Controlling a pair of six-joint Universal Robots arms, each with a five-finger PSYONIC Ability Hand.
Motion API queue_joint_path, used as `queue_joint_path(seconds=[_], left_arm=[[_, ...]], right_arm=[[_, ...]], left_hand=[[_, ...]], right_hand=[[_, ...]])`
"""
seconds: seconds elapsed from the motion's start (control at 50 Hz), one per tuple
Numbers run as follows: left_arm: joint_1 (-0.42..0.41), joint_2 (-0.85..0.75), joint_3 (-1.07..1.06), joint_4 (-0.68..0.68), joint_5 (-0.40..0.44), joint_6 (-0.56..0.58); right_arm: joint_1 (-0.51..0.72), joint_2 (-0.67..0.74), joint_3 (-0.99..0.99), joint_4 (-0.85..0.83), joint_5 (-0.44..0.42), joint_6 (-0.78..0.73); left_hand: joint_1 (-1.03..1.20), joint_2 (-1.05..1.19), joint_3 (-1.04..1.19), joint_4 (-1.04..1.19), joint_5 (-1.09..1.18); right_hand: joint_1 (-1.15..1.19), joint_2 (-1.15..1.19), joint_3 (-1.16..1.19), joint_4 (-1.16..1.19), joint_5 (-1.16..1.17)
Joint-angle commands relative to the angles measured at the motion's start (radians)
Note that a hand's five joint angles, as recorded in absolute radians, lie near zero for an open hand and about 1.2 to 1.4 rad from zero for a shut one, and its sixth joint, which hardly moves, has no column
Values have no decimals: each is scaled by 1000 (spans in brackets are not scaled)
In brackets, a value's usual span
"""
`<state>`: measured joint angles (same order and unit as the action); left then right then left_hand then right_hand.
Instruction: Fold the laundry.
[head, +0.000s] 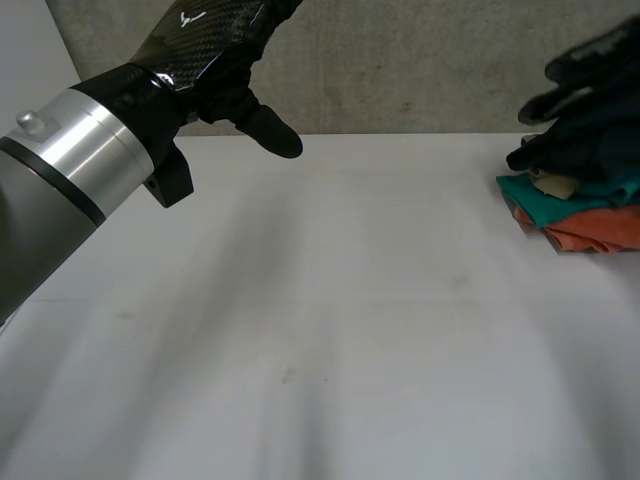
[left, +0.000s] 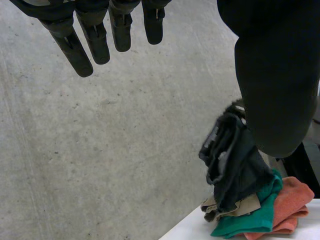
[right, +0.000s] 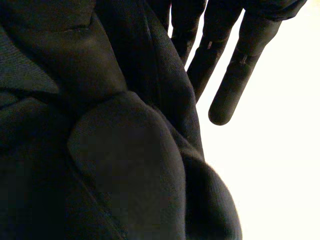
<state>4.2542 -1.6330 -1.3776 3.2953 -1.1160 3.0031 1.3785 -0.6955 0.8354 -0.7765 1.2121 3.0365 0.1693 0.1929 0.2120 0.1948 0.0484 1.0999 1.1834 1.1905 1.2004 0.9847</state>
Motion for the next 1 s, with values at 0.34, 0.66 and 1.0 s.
queue_joint_path(seconds=[0.34, 0.66, 1.0], left_arm=[[-20, -18, -4, 7, -1, 0], [-20, -16, 0, 7, -1, -1], [114, -28, 215, -178, -435, 16]], right_arm=[[-148, -170, 478, -106, -155, -119], [-366, -331, 406, 301, -40, -474], [148, -484, 327, 361, 383, -302]], left_hand=[[5, -18, -38, -20, -48], [5, -18, -38, -20, -48], [5, -18, -38, -20, -48]], right_hand=[[-925, -1009, -1016, -1026, -985], [-925, -1009, -1016, -1026, -985], [-925, -1009, -1016, -1026, -985]])
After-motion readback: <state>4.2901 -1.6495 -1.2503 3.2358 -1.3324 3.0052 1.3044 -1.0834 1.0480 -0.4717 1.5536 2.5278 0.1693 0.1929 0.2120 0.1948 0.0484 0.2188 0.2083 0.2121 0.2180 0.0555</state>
